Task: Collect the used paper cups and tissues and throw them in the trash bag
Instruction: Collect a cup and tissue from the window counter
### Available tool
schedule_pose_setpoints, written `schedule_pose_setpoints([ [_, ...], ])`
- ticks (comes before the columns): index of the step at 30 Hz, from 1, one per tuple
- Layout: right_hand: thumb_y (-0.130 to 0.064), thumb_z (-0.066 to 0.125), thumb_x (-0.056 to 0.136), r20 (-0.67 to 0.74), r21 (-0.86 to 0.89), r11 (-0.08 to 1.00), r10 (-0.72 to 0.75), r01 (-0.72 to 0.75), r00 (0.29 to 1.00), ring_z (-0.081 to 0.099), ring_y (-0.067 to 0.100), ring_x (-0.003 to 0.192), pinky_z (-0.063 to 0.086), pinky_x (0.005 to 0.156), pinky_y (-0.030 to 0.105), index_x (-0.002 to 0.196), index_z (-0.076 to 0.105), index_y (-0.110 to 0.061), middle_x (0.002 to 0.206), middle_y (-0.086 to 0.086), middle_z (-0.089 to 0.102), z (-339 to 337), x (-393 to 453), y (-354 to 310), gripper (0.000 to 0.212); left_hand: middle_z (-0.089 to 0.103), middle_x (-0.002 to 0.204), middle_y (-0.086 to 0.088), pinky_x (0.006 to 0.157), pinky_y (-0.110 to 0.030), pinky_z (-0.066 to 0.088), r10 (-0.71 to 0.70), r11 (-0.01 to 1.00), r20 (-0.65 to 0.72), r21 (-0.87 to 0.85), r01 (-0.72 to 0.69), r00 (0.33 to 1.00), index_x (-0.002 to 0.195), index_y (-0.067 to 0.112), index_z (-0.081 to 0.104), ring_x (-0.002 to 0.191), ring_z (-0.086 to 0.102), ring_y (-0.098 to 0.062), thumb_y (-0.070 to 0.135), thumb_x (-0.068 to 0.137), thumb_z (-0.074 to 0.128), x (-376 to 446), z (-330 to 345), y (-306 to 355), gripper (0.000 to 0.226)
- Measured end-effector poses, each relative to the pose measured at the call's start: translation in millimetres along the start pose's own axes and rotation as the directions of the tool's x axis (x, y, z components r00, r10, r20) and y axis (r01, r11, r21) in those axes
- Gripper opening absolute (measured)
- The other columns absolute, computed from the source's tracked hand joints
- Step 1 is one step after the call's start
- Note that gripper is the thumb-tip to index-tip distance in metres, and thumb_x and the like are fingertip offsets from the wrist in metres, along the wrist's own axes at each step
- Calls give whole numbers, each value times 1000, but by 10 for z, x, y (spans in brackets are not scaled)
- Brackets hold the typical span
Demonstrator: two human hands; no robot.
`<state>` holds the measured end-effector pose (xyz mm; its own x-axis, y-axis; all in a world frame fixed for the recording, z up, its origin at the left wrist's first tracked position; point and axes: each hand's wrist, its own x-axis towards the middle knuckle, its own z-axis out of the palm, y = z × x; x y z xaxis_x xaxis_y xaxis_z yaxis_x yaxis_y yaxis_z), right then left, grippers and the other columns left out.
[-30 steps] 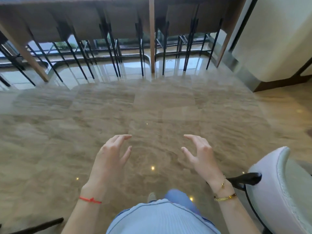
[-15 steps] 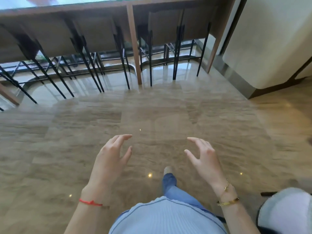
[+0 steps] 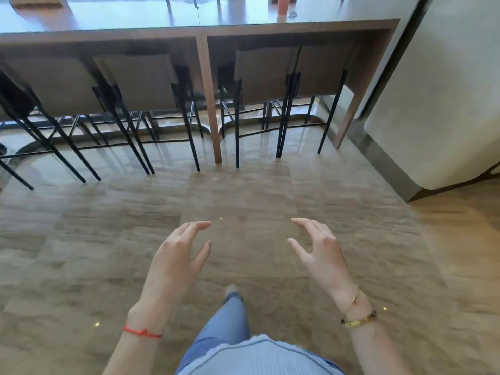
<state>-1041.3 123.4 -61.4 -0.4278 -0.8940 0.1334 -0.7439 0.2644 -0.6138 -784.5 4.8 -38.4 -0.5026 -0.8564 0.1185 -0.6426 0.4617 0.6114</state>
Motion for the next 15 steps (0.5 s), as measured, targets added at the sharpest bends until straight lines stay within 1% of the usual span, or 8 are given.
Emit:
schedule_pose_setpoints([
  [3, -23, 69, 84, 20, 10, 1000, 12, -12, 1000, 52, 13, 112, 36, 99, 20, 122, 59, -19, 116, -6, 62, 110, 564, 149, 39, 64, 114, 9, 90, -34, 50, 14, 1000, 4, 1, -14, 1000, 120, 20, 63, 105, 62, -12, 19, 87, 68, 623, 138, -78, 33],
  [8, -19, 71, 83, 20, 4, 1000, 17, -17, 1000, 53, 16, 112, 33, 98, 16, 121, 61, -15, 116, -2, 63, 225, 1696, 347, 39, 64, 113, 11, 89, -31, 50, 20, 1000, -11, 1, -20, 1000, 119, 21, 63, 105, 62, -11, 20, 87, 68, 1804, 291, -216, 32],
  [12, -20, 71, 83, -22, 8, 1000, 23, -23, 1000, 53, 15, 113, 31, 97, 14, 120, 61, -16, 116, -3, 63, 183, 2700, 425, 39, 63, 114, 13, 89, -30, 50, 42, 999, -12, 18, -41, 999, 119, 23, 63, 107, 61, -9, 23, 88, 67, 2840, 304, -251, 32],
  [15, -22, 69, 85, -49, 7, 1000, 28, -27, 998, 51, 14, 116, 32, 99, 17, 122, 60, -17, 118, -4, 62, 146, 3418, 486, 39, 63, 117, 12, 92, -29, 49, 78, 997, 7, 21, -78, 997, 121, 23, 62, 108, 60, -8, 24, 88, 66, 3608, 307, -254, 33],
])
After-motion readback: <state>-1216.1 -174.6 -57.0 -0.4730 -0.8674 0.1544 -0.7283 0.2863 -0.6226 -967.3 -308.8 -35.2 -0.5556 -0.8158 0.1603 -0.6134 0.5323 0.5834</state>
